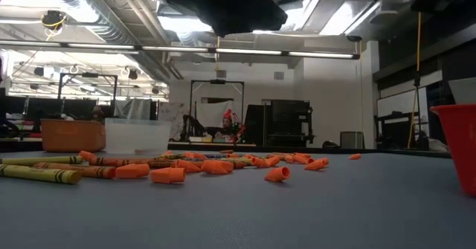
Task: Sort crayons
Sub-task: Put the red crayon into the red bin, then put the yellow crayon into the orange bin
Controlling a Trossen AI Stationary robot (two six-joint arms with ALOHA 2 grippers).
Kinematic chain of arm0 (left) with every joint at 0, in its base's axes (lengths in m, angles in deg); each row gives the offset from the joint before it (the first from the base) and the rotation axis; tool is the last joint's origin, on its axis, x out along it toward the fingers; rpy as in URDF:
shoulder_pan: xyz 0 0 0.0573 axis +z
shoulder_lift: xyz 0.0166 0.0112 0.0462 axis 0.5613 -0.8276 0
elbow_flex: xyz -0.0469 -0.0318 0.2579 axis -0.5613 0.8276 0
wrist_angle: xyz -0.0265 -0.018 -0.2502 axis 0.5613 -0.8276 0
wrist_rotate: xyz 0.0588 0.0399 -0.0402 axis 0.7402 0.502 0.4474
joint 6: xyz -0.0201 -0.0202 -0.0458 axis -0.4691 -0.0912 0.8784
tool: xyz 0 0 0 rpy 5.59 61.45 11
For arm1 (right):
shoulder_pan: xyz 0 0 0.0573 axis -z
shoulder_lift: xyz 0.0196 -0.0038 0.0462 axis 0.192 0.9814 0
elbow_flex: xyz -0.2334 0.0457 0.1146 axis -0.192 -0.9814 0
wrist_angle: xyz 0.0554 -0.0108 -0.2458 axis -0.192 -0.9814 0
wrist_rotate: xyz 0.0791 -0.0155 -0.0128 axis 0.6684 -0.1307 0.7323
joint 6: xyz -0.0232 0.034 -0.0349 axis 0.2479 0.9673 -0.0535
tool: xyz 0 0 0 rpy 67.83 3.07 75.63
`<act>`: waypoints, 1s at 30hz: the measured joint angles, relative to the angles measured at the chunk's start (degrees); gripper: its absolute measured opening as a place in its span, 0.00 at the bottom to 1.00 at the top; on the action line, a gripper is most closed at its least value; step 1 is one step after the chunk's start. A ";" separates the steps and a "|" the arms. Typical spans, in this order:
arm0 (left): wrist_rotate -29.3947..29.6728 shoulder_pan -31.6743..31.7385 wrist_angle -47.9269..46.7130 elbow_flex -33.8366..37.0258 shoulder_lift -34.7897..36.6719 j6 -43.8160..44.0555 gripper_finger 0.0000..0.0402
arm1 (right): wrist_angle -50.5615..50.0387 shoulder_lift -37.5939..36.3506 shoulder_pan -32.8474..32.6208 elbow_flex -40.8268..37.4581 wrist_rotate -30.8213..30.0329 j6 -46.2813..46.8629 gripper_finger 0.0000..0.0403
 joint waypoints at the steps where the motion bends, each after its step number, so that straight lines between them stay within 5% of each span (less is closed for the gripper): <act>1: 0.02 0.00 0.00 0.00 0.00 0.02 0.33 | -0.02 0.00 -0.66 0.00 -0.54 0.00 0.09; 9: -0.45 0.00 -7.56 0.00 0.00 3.32 0.33 | -0.01 0.00 -2.36 0.00 -1.82 2.47 0.09; 16: -7.05 -0.02 -19.49 0.00 0.00 7.83 0.33 | -0.04 0.00 -2.36 0.00 -1.82 2.94 0.10; 30: -18.05 -2.79 -35.74 0.00 0.00 14.43 0.33 | -0.04 0.00 -2.32 0.00 -1.84 2.77 0.33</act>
